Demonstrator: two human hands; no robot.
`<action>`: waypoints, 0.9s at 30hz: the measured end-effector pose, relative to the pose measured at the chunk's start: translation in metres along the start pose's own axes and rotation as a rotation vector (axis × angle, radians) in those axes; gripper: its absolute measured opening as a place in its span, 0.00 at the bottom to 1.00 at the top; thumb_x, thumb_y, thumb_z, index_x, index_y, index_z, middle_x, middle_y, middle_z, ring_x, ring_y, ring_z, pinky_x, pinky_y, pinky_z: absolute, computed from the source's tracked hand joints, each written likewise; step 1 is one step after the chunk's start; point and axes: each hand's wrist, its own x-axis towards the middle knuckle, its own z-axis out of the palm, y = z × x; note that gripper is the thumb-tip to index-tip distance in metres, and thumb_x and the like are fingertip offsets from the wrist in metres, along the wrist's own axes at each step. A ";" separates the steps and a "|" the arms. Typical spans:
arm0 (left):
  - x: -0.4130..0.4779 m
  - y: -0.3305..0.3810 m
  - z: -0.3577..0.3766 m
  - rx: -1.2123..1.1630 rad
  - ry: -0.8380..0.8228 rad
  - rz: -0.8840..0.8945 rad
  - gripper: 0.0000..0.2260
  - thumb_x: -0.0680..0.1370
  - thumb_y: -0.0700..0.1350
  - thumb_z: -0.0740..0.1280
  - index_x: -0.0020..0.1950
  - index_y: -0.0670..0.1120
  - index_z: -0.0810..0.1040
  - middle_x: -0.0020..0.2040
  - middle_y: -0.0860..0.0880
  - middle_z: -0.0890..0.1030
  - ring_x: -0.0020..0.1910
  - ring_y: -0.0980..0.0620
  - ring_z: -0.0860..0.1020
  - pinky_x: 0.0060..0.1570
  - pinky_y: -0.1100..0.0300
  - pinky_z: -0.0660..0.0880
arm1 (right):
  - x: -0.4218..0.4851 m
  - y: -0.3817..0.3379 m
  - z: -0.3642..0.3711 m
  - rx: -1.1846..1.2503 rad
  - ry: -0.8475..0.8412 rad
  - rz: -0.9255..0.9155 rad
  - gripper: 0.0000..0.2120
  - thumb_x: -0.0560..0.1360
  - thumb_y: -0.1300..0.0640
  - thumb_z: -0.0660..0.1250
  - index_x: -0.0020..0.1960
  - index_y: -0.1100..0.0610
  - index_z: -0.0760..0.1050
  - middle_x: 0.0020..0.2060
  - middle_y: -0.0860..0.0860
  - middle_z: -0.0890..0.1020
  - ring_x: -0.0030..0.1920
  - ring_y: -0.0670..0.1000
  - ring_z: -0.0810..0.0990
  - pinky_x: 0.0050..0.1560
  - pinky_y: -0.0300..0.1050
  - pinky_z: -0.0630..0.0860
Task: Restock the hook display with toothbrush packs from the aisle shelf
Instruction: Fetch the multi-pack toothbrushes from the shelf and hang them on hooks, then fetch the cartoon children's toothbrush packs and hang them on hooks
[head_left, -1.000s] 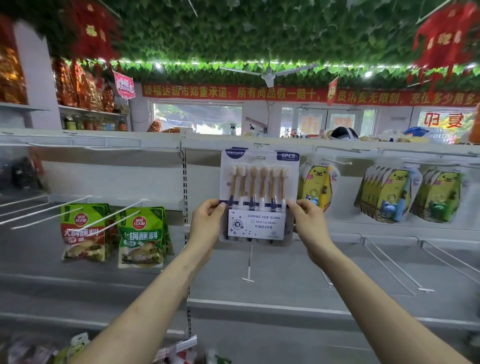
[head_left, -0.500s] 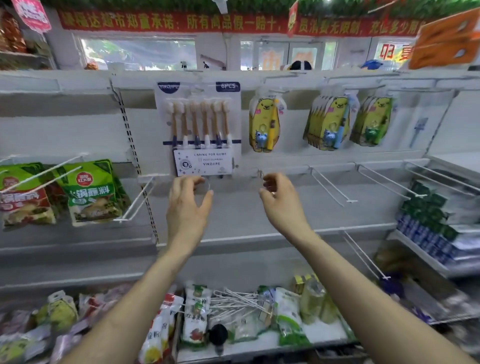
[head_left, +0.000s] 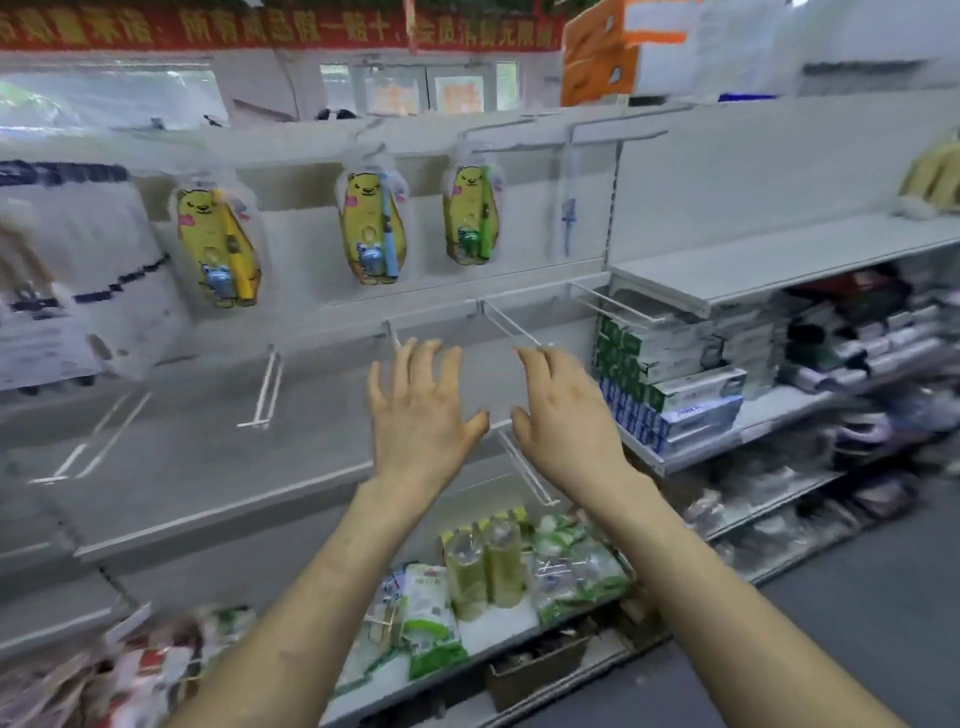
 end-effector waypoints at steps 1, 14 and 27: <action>0.004 0.034 0.013 -0.014 -0.017 0.020 0.35 0.71 0.60 0.75 0.75 0.49 0.70 0.76 0.46 0.70 0.79 0.43 0.63 0.74 0.34 0.61 | -0.009 0.032 -0.010 -0.048 0.008 0.020 0.29 0.72 0.59 0.70 0.72 0.61 0.69 0.65 0.59 0.75 0.63 0.62 0.75 0.61 0.59 0.76; 0.056 0.422 0.167 -0.284 -0.224 0.488 0.36 0.71 0.58 0.78 0.74 0.48 0.70 0.73 0.44 0.72 0.74 0.40 0.69 0.65 0.40 0.73 | -0.132 0.403 -0.115 -0.397 -0.093 0.515 0.36 0.71 0.57 0.72 0.76 0.61 0.64 0.69 0.59 0.71 0.71 0.62 0.70 0.70 0.57 0.71; 0.156 0.787 0.341 -0.501 -0.391 0.902 0.42 0.68 0.62 0.78 0.78 0.49 0.67 0.75 0.46 0.70 0.74 0.43 0.69 0.67 0.43 0.73 | -0.152 0.732 -0.188 -0.599 -0.160 0.992 0.43 0.75 0.53 0.74 0.82 0.58 0.55 0.77 0.60 0.63 0.80 0.61 0.60 0.77 0.58 0.64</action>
